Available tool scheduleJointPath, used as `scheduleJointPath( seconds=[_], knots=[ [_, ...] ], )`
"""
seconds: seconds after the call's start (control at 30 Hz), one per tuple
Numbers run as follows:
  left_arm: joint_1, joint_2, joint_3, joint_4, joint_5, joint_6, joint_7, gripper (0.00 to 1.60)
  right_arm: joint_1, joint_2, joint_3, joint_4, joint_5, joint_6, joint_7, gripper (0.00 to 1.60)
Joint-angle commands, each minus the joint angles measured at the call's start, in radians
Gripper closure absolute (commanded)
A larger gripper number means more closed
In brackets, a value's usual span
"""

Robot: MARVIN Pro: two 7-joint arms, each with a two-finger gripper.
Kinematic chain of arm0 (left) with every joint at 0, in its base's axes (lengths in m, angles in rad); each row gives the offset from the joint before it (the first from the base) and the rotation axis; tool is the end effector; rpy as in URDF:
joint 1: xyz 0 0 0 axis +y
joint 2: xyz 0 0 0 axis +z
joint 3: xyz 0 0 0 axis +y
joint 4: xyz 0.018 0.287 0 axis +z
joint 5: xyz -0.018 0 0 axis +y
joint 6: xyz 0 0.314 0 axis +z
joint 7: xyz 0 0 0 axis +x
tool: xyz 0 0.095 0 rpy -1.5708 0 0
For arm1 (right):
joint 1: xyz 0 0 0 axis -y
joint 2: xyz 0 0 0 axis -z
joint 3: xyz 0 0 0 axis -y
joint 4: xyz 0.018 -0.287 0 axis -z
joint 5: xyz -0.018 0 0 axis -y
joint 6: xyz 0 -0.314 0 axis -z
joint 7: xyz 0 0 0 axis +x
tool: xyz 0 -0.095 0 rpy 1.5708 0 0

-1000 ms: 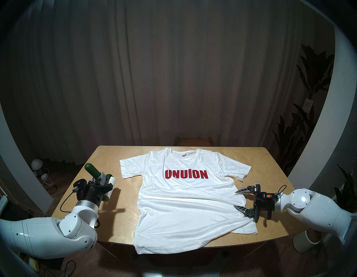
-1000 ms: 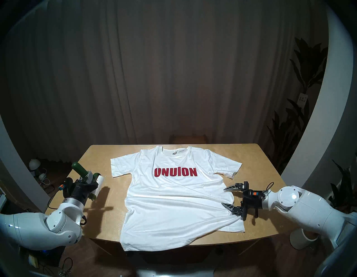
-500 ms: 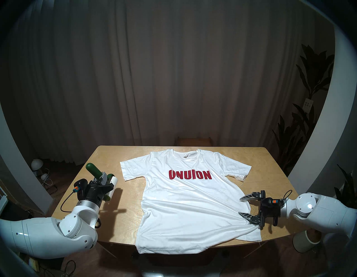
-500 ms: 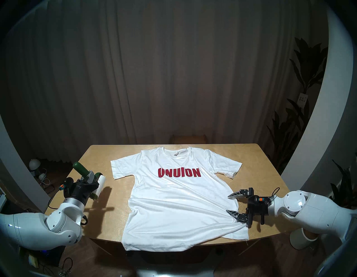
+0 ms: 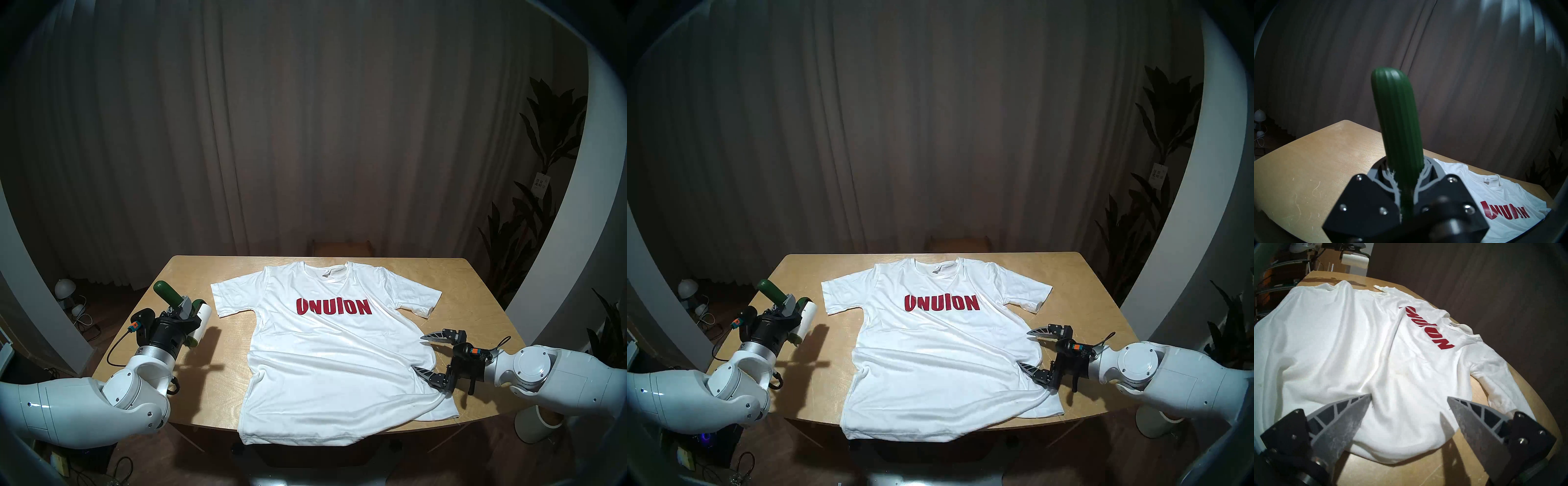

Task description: Use the fur roller to clean a top

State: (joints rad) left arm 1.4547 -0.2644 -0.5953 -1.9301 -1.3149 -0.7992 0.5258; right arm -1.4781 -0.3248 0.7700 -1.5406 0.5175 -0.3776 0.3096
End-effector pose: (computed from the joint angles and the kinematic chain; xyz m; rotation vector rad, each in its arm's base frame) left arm 0.3073 0.1228 -0.2879 2.1093 0.4247 2.0042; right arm 0.3175 -0.1620 -0.3487 -2.0867 -1.4546 -1.4776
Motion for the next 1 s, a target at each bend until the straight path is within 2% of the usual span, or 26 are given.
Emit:
scheduleJointPath(
  seconds=[0.0, 0.4, 0.47, 0.53, 0.57, 0.63, 0.7, 0.73, 0.77, 0.83, 0.97],
  knots=[
    [-0.029, -0.005, -0.022, 0.005, -0.029, -0.003, -0.078, 1.60, -0.039, 0.116, 0.047, -0.093, 0.013, 0.050, -0.090, 0.00],
    [-0.027, 0.000, -0.027, 0.023, -0.129, -0.004, -0.184, 1.60, -0.158, 0.168, 0.144, -0.158, 0.026, 0.091, -0.139, 0.00],
    [-0.026, 0.001, -0.030, 0.030, -0.159, -0.012, -0.214, 1.60, -0.173, 0.175, 0.152, -0.179, 0.068, 0.103, -0.188, 0.00],
    [-0.026, 0.001, -0.036, 0.032, -0.197, -0.015, -0.232, 1.60, -0.156, 0.172, 0.146, -0.192, 0.114, 0.104, -0.229, 0.00],
    [-0.029, -0.004, -0.039, 0.033, -0.200, -0.018, -0.217, 1.60, -0.132, 0.107, 0.163, -0.167, 0.140, 0.110, -0.234, 0.00],
    [-0.035, -0.004, -0.043, 0.039, -0.203, -0.015, -0.216, 1.60, -0.101, 0.043, 0.178, -0.169, 0.161, 0.114, -0.276, 0.00],
    [-0.039, -0.005, -0.047, 0.040, -0.210, -0.015, -0.218, 1.60, -0.078, 0.017, 0.188, -0.194, 0.183, 0.115, -0.328, 0.00],
    [-0.040, -0.006, -0.048, 0.041, -0.211, -0.014, -0.220, 1.60, -0.070, 0.039, 0.189, -0.212, 0.198, 0.117, -0.323, 0.00],
    [-0.042, -0.008, -0.050, 0.043, -0.216, -0.016, -0.224, 1.60, -0.060, 0.017, 0.197, -0.218, 0.212, 0.117, -0.352, 0.00],
    [-0.043, -0.008, -0.052, 0.048, -0.220, -0.016, -0.228, 1.60, -0.044, 0.021, 0.203, -0.238, 0.233, 0.119, -0.372, 0.00],
    [-0.044, -0.017, -0.055, 0.065, -0.254, -0.009, -0.242, 1.60, -0.013, -0.039, 0.211, -0.252, 0.276, 0.129, -0.448, 0.00]
  ],
)
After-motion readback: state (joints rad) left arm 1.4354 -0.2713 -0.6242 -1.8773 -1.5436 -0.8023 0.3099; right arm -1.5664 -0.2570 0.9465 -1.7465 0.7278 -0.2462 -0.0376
